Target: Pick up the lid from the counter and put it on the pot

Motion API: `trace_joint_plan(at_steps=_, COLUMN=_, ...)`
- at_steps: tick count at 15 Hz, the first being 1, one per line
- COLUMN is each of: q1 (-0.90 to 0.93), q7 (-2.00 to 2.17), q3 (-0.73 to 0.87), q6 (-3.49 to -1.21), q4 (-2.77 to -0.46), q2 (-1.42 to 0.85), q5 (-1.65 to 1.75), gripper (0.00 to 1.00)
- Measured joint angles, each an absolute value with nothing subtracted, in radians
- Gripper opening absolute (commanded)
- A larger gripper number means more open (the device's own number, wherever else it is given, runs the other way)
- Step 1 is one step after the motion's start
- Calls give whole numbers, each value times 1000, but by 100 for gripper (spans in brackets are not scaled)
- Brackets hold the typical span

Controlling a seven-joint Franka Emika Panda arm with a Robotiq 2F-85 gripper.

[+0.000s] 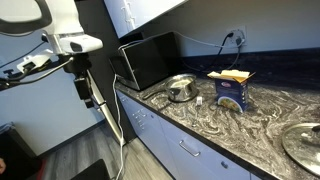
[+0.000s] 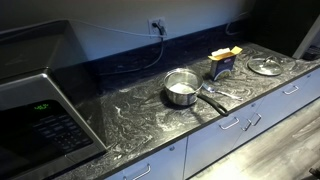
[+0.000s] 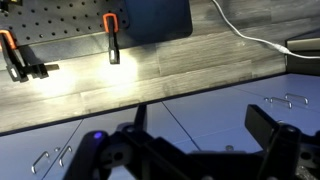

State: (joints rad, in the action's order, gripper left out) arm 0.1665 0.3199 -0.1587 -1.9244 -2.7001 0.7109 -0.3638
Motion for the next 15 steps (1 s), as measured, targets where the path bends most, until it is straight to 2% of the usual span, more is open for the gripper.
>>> trace_joint_plan(at_steps=5, q1=128, q7=382, q3=-158, q6=-2019, q4=-2674, q2=682, q5=-433, gripper=100)
trace_joint_plan(at_steps=15, q1=-112, q7=589, q3=-112, q6=-2430, q4=-2519, q2=411, q5=-371, gripper=100)
